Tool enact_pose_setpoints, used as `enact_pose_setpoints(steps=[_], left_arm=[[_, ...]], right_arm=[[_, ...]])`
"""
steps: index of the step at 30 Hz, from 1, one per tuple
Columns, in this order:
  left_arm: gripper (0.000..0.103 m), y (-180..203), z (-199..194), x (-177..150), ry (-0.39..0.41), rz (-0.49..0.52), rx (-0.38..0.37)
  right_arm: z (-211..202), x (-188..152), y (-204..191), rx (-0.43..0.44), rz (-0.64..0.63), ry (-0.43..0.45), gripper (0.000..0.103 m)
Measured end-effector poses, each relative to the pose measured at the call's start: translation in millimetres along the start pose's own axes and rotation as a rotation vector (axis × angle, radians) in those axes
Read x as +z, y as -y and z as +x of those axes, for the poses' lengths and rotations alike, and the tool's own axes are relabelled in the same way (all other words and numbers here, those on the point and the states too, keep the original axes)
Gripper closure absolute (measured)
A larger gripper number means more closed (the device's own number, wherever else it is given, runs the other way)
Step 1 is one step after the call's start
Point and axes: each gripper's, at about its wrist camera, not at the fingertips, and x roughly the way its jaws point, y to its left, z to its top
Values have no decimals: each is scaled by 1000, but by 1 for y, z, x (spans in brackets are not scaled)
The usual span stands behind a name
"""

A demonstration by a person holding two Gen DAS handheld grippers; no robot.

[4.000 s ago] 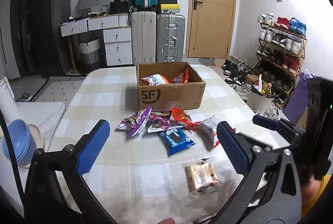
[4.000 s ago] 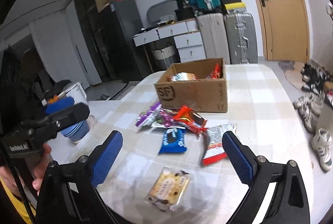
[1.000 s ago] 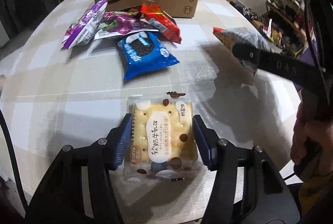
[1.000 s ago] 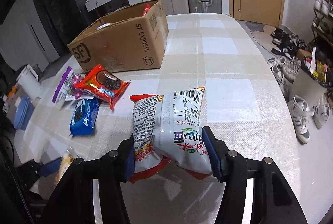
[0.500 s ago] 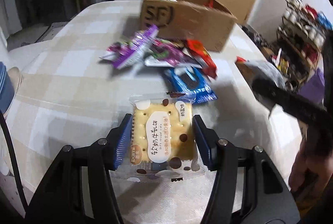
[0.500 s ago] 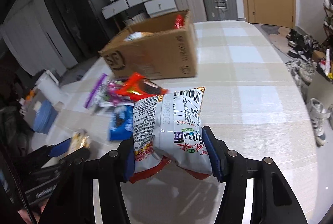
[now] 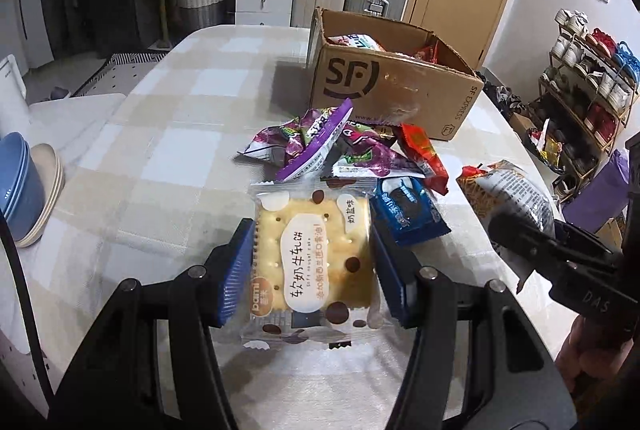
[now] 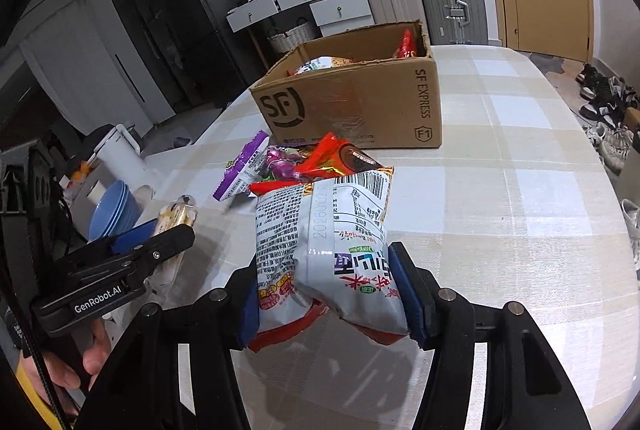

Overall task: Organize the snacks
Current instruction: 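Lift and carry the white chip bag and cracker pack over the box with both tools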

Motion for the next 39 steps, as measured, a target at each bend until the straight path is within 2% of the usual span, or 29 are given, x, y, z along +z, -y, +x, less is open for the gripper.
enact_pose_setpoints(steps=[7,13,24,31,35,39], left_arm=[[48,1,-3,-4,6,7,-7],[48,2,-4,-1,-17,19,-45],[48,9,-19,22,5,35,-75],[48,19,-35,46,14,70,-81],[48,23,-50,66,30,73,-99],[48,28,-63,88,58,115,-81]], right_arm=[[8,-4,5,-9,-9,-26,45],[-2,-2,-2,21,-29,14,45],[-19,1,2,50,19,63,45],[-36,12,6,84,57,123,45],[-47,27,3,98,64,153,45],[-59,49,-1,100,35,172,45]])
